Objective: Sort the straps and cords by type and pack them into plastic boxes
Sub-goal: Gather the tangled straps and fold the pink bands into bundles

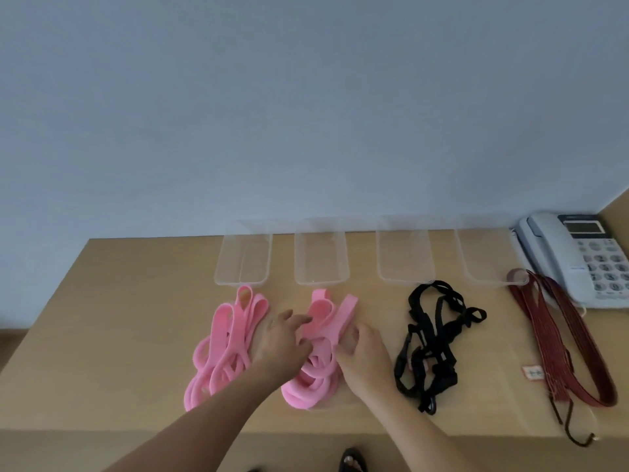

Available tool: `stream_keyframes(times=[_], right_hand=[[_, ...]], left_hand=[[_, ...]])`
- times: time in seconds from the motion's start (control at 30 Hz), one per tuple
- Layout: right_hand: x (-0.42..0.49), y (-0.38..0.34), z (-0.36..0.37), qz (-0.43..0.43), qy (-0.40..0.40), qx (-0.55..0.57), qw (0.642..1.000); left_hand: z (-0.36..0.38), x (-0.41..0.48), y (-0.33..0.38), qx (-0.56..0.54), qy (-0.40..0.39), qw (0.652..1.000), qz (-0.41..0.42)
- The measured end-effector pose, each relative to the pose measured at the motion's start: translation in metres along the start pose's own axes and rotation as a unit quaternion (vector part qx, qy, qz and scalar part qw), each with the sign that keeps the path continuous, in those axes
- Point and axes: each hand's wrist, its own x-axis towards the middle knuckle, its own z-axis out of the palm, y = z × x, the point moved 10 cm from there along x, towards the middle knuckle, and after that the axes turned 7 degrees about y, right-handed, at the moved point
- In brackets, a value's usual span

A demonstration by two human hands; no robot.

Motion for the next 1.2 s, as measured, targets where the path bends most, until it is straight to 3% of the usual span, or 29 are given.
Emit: stream_keyframes(times=[0.1,0.2,0.37,0.47,0.6,0.73,0.9,1.03,1.2], right_hand=[[-0.011,-0.017,-0.004,-0.111,0.031,-0.05,0.992],[-0.026,-0.021,0.018,-0.192,-0.055,-0.135,0.97],[-0.032,-0.013,0.031,-0.19,-0.125,-0.224,0.948],[-0.032,-0.012,0.031,-0.167,-0.162,-0.254,0.939],[-0.035,-0.037,0.022,-0.179,-0.151,-0.297,0.926],[-0.058,-0.104,0.027,-0.282,-0.095,-0.33,0.896],[-0.162,-0.187,0.095,-0.363,-0.155,-0.282,0.874],[-0.293,-0.243,0.161,-0.428,-0.219,-0.239,0.843],[-0.457,-0.298,0.227,-0.509,-0.318,-0.167,0.782]], left_hand=[[0.0,-0.018,-0.005,-0.005,0.032,0.999,0.026],[0.018,-0.038,-0.004,0.013,-0.019,0.998,0.055],[0.033,-0.047,-0.002,0.053,-0.135,0.989,0.042],[0.017,-0.051,0.007,-0.031,-0.148,0.988,0.026],[-0.036,-0.066,-0.01,-0.017,-0.055,0.998,0.031],[-0.101,-0.113,-0.063,-0.052,0.041,0.998,-0.006],[-0.162,-0.253,-0.191,-0.073,0.135,0.981,-0.117],[-0.189,-0.399,-0.3,-0.109,0.22,0.941,-0.232],[-0.203,-0.577,-0.393,-0.156,0.336,0.857,-0.359]])
